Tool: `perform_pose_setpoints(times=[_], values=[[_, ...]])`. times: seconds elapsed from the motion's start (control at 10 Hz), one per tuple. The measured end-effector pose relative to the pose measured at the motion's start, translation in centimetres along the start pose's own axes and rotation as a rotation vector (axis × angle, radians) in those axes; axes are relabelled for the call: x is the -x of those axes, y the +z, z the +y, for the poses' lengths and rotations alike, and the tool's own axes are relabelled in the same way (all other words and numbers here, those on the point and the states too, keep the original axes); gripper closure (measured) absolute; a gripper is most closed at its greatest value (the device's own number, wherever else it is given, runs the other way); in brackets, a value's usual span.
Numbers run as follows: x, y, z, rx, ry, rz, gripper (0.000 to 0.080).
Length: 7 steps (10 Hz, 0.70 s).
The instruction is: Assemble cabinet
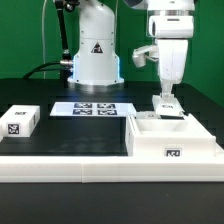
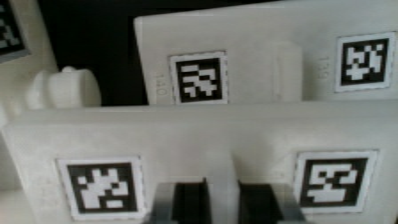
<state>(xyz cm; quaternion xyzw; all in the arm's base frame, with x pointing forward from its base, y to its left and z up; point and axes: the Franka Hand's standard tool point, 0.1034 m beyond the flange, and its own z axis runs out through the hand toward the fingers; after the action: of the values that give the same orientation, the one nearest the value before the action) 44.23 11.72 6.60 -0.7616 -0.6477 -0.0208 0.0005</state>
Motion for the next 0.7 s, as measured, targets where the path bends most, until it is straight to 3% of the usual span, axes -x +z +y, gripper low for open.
perform_pose_setpoints(times=[0.4, 0.7], values=[[-0.5, -0.7, 1.4, 0.019, 0.002, 0.006, 0.0731], [-0.5, -0.3, 1.1, 0.011, 0.001, 0.006, 0.0731]])
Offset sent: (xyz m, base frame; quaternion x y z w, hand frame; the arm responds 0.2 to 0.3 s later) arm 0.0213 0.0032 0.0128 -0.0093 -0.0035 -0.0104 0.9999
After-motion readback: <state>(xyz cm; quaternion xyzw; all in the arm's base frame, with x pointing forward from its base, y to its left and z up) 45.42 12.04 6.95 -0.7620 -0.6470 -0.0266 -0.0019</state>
